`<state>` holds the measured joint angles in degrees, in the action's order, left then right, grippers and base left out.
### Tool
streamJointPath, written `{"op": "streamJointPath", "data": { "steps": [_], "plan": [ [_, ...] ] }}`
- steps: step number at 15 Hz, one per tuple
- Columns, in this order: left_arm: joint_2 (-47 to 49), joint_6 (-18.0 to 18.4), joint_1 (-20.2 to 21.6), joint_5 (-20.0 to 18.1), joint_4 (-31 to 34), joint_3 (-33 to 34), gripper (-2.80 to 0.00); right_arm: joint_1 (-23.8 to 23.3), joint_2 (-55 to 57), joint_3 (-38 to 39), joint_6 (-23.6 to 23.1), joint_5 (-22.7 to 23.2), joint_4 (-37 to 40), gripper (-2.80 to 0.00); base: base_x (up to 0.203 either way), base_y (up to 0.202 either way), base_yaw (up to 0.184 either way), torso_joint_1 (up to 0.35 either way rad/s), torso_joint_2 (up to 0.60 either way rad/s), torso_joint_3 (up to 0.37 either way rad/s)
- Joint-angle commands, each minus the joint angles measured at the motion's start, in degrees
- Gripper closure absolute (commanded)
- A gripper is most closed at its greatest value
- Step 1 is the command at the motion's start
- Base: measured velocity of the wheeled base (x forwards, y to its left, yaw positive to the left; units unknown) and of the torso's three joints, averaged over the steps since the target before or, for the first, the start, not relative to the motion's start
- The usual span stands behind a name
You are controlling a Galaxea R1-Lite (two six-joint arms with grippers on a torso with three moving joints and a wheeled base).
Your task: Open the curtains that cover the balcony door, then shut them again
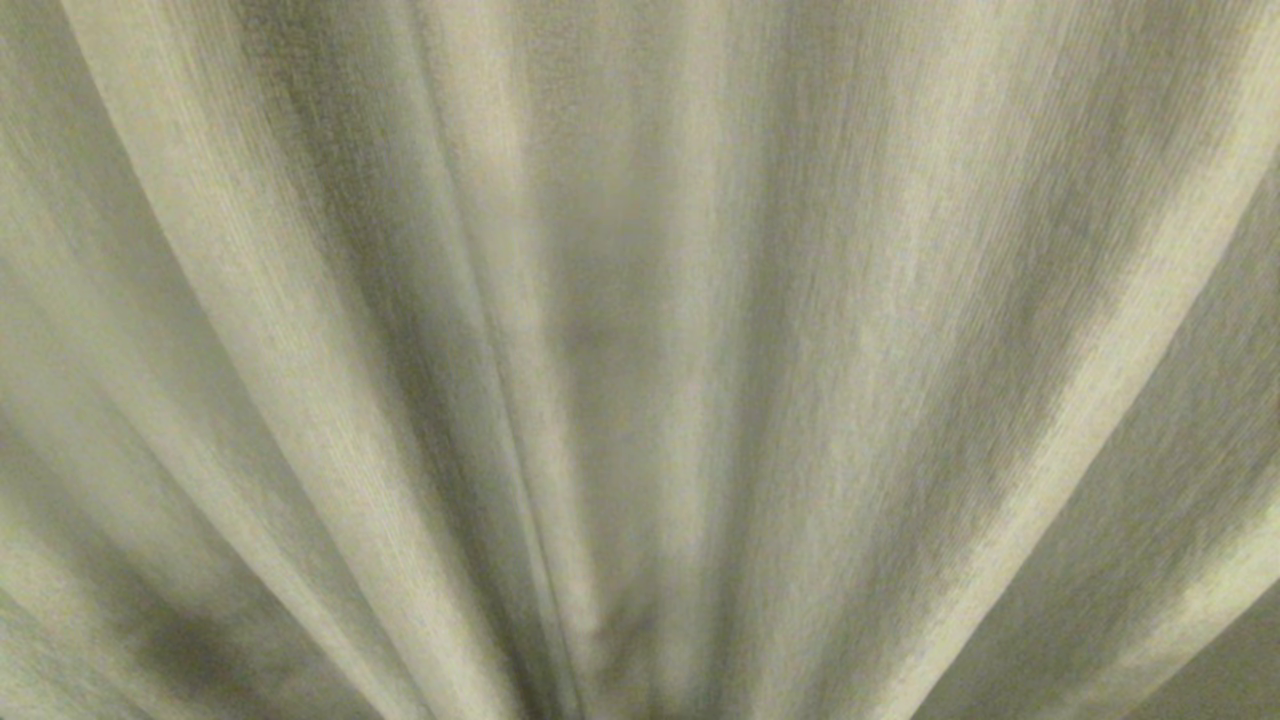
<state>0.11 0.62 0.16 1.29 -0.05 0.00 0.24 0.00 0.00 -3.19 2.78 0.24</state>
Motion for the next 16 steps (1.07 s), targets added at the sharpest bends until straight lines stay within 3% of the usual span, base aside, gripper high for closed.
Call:
{"op": "streamJointPath", "data": {
  "steps": [1, 16],
  "plan": [
    [0.0, 0.0, 0.0, 0.0, 0.0, 0.0, 0.0, 0.0, 0.0, 0.0, -0.1, 0.0, 0.0, 0.0, 0.0, 0.0, 0.0, 0.0, 0.0, 0.0],
    [0.0, 0.0, 0.0, 0.0, 0.0, 0.0, 0.0, 0.0, 0.0, 0.0, -0.1, 0.0, 0.0, 0.0, 0.0, 0.0, 0.0, 0.0, 0.0, 0.0]
  ]
}}
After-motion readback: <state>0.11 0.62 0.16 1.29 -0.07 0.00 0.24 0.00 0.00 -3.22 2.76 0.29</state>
